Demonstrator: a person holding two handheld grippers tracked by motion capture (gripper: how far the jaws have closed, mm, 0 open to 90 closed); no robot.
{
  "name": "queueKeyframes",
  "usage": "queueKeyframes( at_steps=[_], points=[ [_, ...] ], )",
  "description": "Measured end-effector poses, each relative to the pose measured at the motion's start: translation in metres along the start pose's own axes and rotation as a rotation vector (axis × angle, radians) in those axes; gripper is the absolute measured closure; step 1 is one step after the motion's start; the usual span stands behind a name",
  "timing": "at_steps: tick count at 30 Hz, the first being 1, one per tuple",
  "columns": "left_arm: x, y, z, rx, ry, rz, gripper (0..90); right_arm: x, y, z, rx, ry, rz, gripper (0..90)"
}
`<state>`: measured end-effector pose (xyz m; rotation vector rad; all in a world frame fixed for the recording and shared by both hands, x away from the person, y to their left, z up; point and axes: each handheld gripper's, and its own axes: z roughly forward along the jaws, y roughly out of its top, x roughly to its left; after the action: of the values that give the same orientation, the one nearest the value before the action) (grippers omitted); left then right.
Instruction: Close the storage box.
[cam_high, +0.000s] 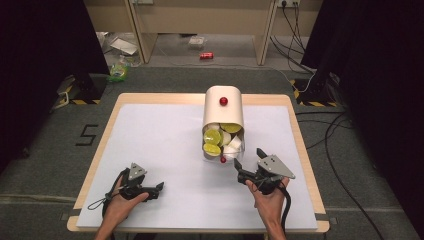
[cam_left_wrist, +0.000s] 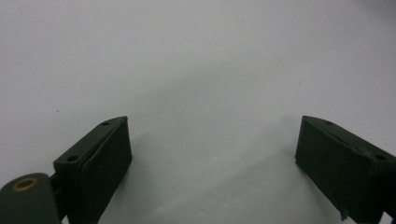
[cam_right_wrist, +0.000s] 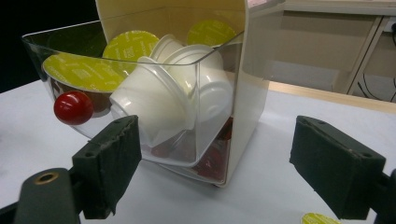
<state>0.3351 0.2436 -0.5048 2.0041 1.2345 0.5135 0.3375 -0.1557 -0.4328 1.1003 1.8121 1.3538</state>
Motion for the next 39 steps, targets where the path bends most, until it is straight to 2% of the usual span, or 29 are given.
queueKeyframes(
  at_steps=[24,25,26,30,31,34,38,39],
  points=[
    [0.000,0.000,0.000,0.000,-0.001,-0.001,9.8,-0.007,0.005,0.016,0.004,-0.015,0.003,15.6],
    [0.001,0.000,0.000,-0.004,0.010,0.012,9.7,-0.007,0.005,0.017,0.006,-0.014,0.009,15.6],
    [0.000,0.000,0.000,0.000,-0.001,-0.001,9.8,-0.008,0.006,0.018,0.000,-0.016,0.003,15.6],
    [0.000,0.000,0.000,0.000,-0.001,-0.001,9.8,-0.009,0.007,0.021,0.008,-0.027,0.001,15.6],
    [0.001,0.000,0.000,-0.004,0.010,0.011,9.8,-0.010,0.007,0.022,0.007,-0.027,0.000,15.7],
    [0.001,0.000,0.000,-0.004,0.010,0.013,9.8,-0.011,0.007,0.024,0.008,-0.029,0.004,15.6],
    [0.000,0.000,0.000,0.000,-0.001,0.000,9.8,-0.012,0.008,0.026,0.007,-0.029,0.002,15.7],
    [0.001,0.000,0.000,-0.004,0.010,0.012,9.8,-0.012,0.008,0.027,0.009,-0.033,0.005,15.7]
  ],
)
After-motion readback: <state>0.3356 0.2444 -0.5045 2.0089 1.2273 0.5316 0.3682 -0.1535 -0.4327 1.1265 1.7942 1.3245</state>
